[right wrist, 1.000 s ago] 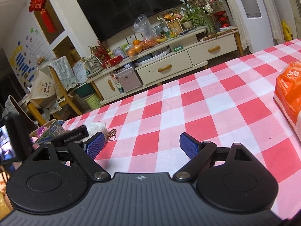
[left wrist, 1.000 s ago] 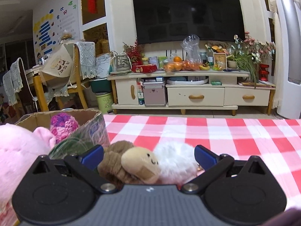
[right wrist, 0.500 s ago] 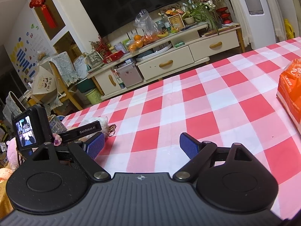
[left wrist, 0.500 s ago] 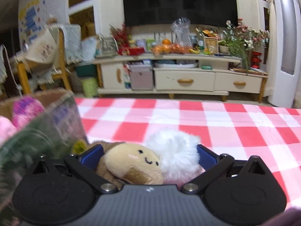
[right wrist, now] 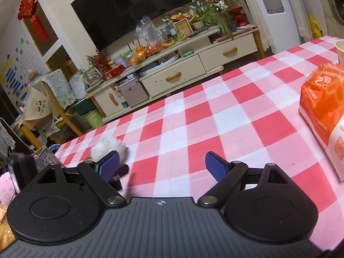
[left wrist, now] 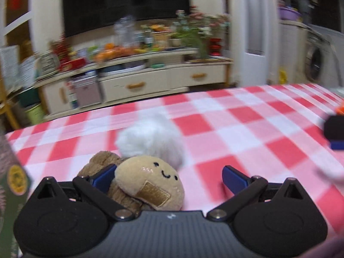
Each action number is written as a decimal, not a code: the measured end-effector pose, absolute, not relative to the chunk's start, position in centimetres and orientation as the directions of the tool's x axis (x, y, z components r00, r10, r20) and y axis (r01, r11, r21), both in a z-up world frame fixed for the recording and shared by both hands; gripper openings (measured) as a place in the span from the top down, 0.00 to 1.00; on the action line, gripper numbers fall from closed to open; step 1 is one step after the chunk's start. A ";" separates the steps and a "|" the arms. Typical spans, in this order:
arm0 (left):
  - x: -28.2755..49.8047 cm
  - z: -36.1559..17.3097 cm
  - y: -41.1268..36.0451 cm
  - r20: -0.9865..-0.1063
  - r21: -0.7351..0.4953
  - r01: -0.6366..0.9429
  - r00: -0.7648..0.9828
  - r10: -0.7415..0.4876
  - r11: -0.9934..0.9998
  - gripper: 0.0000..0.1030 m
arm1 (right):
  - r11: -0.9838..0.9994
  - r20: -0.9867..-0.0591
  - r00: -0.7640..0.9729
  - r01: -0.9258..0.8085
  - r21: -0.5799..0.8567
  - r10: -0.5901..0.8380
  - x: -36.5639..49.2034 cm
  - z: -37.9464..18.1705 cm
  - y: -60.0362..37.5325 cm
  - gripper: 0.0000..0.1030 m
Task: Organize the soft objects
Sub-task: 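Grasp the beige smiling plush with the left tool, then grasp the white fluffy pompom with the right tool while the left tool holds the beige plush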
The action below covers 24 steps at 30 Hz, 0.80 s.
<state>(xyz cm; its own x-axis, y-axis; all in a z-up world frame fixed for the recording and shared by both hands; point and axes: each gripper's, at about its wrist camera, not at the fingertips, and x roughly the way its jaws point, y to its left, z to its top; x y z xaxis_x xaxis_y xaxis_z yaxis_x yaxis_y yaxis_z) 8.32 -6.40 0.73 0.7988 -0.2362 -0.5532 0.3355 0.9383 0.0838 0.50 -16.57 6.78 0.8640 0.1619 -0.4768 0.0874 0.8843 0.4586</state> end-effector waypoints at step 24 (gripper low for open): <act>6.0 3.7 -6.8 -0.591 0.095 0.320 0.780 -0.205 0.943 0.48 | 0.853 -0.472 0.856 0.074 0.517 0.211 3.2 5.4 -17.3 0.00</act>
<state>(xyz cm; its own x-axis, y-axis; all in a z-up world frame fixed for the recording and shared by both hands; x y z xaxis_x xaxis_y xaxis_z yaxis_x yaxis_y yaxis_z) 6.00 -6.84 3.71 0.7800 -0.2054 -0.5912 0.3201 0.9426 0.0948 3.17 -17.31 5.36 0.8561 0.2112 -0.4716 0.0741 0.8530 0.5166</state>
